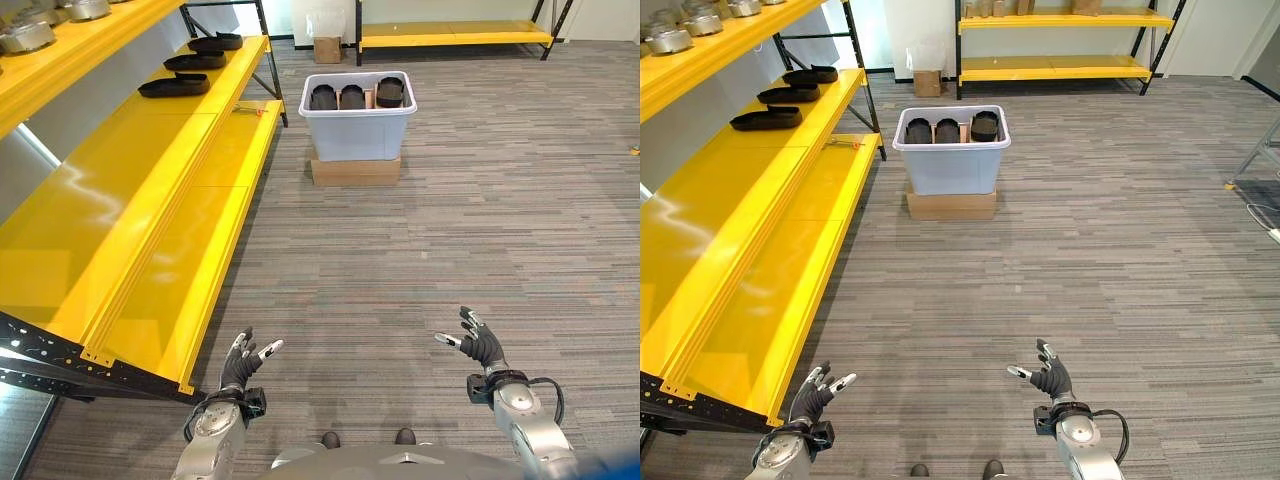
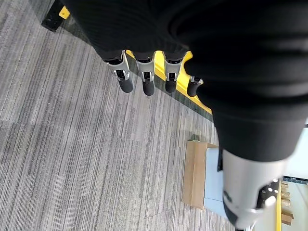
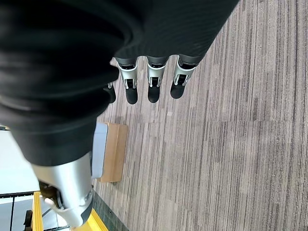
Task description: Move parts from the plastic box to the shelf.
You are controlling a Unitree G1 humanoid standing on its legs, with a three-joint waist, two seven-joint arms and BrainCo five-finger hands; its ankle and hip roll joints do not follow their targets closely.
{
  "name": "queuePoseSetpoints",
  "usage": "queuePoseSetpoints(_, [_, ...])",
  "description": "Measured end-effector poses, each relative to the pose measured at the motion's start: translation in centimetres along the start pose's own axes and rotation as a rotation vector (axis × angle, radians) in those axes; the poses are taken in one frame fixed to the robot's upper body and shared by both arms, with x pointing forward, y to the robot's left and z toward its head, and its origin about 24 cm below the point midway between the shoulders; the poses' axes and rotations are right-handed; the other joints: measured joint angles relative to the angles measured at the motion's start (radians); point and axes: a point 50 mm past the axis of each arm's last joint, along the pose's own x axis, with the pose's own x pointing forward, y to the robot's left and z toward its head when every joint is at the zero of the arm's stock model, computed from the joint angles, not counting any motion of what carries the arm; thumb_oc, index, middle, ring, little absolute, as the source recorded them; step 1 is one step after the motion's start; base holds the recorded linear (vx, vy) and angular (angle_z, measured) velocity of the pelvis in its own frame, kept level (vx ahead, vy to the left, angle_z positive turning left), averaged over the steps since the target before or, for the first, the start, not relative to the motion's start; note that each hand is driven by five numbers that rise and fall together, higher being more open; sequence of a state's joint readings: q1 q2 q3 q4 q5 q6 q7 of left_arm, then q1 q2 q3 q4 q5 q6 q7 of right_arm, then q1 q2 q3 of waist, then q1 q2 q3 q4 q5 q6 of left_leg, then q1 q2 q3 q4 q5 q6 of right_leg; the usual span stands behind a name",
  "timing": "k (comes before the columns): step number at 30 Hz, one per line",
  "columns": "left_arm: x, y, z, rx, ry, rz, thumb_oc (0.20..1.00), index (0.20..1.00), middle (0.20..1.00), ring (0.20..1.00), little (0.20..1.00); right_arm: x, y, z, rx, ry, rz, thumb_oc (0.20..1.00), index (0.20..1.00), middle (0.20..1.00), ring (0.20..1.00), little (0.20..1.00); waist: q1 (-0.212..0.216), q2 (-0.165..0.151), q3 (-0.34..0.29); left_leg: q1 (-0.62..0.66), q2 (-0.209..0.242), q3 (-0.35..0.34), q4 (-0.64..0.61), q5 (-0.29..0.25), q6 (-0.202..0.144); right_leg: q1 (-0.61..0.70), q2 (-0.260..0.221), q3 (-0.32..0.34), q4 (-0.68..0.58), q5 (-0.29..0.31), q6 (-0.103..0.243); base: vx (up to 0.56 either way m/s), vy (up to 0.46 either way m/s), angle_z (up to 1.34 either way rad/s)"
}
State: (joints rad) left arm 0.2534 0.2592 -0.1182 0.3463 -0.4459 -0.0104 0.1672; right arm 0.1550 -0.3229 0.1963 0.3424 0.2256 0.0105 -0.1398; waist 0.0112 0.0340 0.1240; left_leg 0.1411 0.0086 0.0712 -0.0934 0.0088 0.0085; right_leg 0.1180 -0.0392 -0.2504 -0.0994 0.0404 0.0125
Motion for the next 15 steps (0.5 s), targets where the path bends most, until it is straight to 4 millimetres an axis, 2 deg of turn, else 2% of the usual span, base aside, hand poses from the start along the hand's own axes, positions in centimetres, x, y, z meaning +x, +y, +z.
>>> queuePoseSetpoints(15, [-0.02,-0.03,-0.10,-0.002,0.007,-0.007,1.000,1.000,1.000,1.000,1.000,-0.02,0.08,-0.05,-0.001,0.005,0.005,1.000,1.000,1.000,1.000,1.000,-0.001,0.000,-0.007,0.000,-0.001,0.001,0.000,0.004,0.002,-0.001,0.000,0.005,0.000,0.005,0.002,0.00,0.000,0.00])
